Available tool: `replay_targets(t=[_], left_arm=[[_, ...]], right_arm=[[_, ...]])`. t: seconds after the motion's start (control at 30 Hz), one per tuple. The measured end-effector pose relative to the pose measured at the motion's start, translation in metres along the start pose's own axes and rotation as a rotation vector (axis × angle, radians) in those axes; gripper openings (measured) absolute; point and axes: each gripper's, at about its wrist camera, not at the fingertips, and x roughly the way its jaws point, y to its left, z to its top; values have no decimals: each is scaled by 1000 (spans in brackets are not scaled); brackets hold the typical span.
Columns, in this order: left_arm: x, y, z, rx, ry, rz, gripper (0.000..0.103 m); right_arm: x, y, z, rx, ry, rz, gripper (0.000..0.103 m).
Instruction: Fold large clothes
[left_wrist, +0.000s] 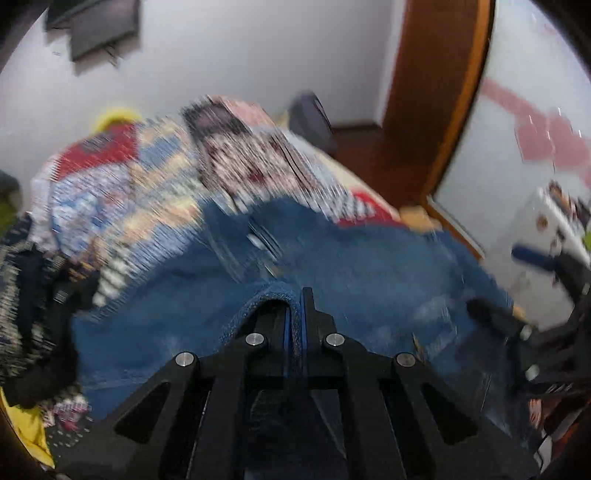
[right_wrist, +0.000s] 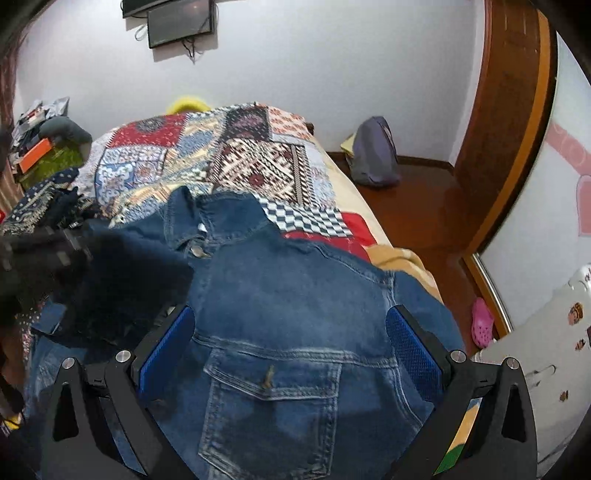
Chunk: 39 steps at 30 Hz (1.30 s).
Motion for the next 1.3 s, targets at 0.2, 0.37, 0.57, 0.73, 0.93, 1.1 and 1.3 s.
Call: replay_targets(t=[0.2,0.37,0.57,0.73,0.93,1.1,1.3], left_arm=[[33,-25,-33,34,166,-87,6],[37,-30,-55,51,244,-99,24],[-6,-11,-66,23,196,-102,38],[-58,35,-71,-58,108,-43,44],[-99,102,-88,-153,55,97,49],[-110,157,-113,-263,65,178,49],[-103,190,-145,-346,116,216,49]], right_arm=[[7,-3,-12,-24,48,-15,103],[5,2,-17,-61,67,-12,103],[-7,20,-12,-117,46,7,103],[-17,50,-4,-197,7,32,103],[-6,100,-1,-330,24,103,103],[19,142,-10,-449,107,156,101],[48,177,-28,-560,196,174,99]])
